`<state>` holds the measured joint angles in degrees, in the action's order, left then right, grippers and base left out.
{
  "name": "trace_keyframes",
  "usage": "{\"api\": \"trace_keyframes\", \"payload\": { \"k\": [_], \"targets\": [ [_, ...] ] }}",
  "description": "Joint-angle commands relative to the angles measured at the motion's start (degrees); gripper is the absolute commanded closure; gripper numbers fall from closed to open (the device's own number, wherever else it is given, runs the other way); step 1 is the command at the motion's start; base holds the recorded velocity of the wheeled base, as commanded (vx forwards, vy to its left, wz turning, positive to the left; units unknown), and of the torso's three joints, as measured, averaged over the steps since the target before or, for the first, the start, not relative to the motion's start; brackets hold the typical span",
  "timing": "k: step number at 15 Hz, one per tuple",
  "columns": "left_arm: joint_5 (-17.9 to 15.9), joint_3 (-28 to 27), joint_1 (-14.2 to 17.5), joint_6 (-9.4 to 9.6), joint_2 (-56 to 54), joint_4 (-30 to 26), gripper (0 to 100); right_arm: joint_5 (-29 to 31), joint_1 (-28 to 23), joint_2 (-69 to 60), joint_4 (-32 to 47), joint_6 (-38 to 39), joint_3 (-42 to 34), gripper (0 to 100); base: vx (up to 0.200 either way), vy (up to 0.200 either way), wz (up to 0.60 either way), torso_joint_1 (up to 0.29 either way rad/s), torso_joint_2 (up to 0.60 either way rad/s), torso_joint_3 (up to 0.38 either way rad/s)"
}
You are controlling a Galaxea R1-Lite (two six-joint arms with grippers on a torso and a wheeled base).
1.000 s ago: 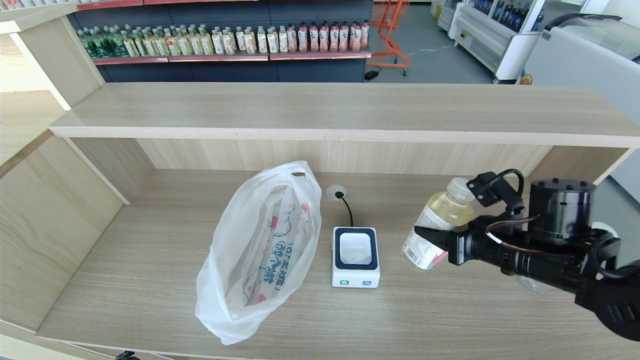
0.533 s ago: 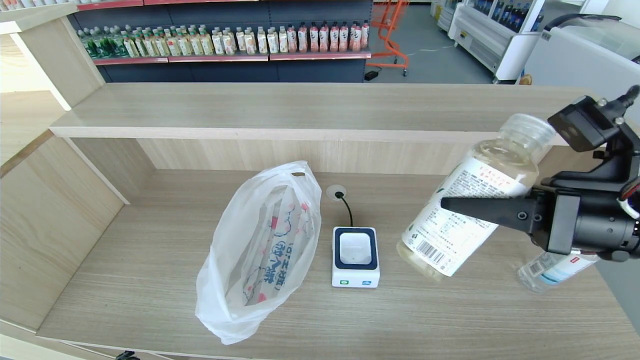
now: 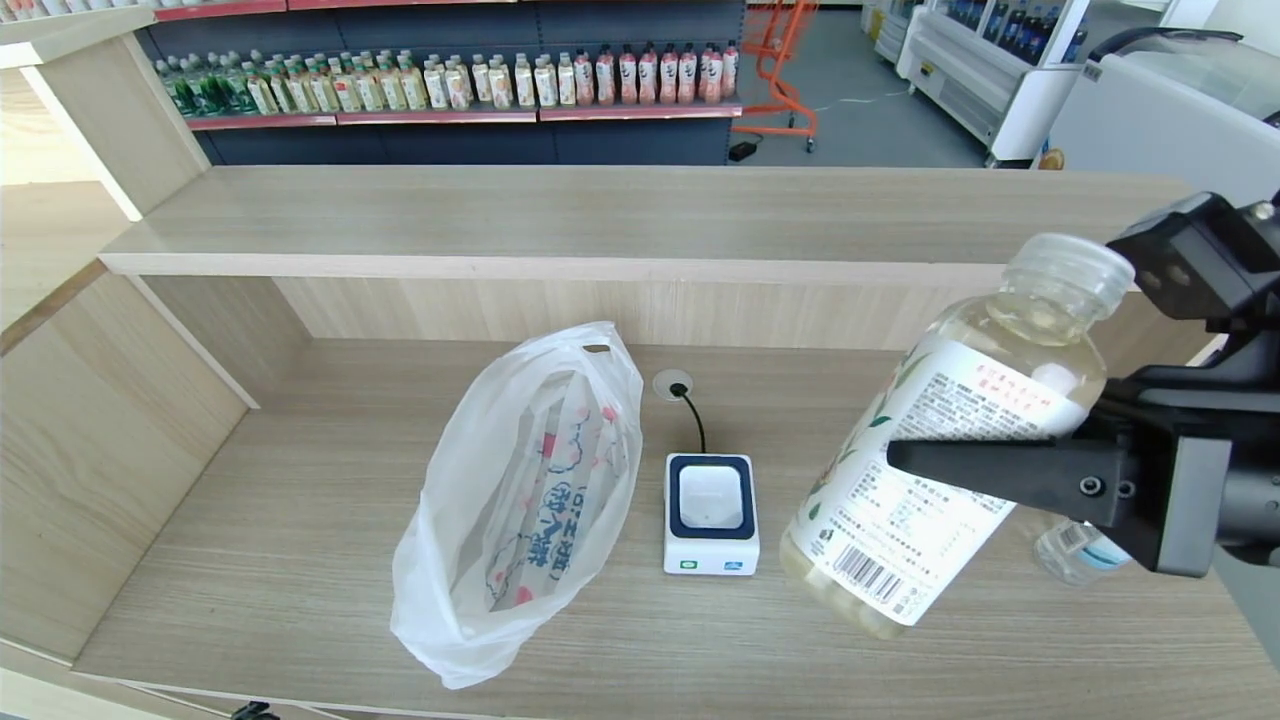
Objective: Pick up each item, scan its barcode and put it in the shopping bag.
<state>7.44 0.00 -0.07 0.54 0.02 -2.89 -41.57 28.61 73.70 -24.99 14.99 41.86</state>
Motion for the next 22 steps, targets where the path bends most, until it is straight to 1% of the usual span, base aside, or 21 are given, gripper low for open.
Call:
{"api": "trace_keyframes", "payload": {
  "k": [1,15,17,19,20,21,22],
  "targets": [
    [0.0,0.0,0.0,-0.01,0.0,0.0,0,0.0,1.3,-0.2,-0.1,0.3,0.1,100,0.0,0.0,0.0,0.0,0.0,0.0],
    [0.0,0.0,0.0,-0.01,0.0,0.0,0,0.0,1.6,-0.2,-0.2,0.9,0.1,100,0.0,0.0,0.0,0.0,0.0,0.0],
    [0.0,0.0,0.0,-0.01,0.1,0.0,0,0.3,1.6,0.0,-0.6,-0.2,0.1,100,0.0,0.0,0.0,0.0,0.0,0.0],
    [0.0,0.0,0.0,-0.01,0.1,0.0,0,0.8,0.8,-0.1,-0.7,-7.1,-0.7,100,0.0,0.0,0.0,0.0,0.0,0.0],
    [0.0,0.0,0.0,-0.01,0.0,0.0,0,1.1,-4.4,-0.6,-0.7,-19.3,-3.0,100,0.0,0.0,0.0,0.0,0.0,0.0],
    [0.0,0.0,0.0,-0.01,0.0,0.0,0,1.3,-7.3,-0.3,-0.7,-28.1,-3.2,100,0.0,0.0,0.0,0.0,0.0,0.0],
    [0.0,0.0,0.0,-0.01,0.1,0.0,0,2.6,-11.8,0.0,-0.5,-34.9,-2.9,100,0.0,0.0,0.0,0.0,0.0,0.0]
  ]
}}
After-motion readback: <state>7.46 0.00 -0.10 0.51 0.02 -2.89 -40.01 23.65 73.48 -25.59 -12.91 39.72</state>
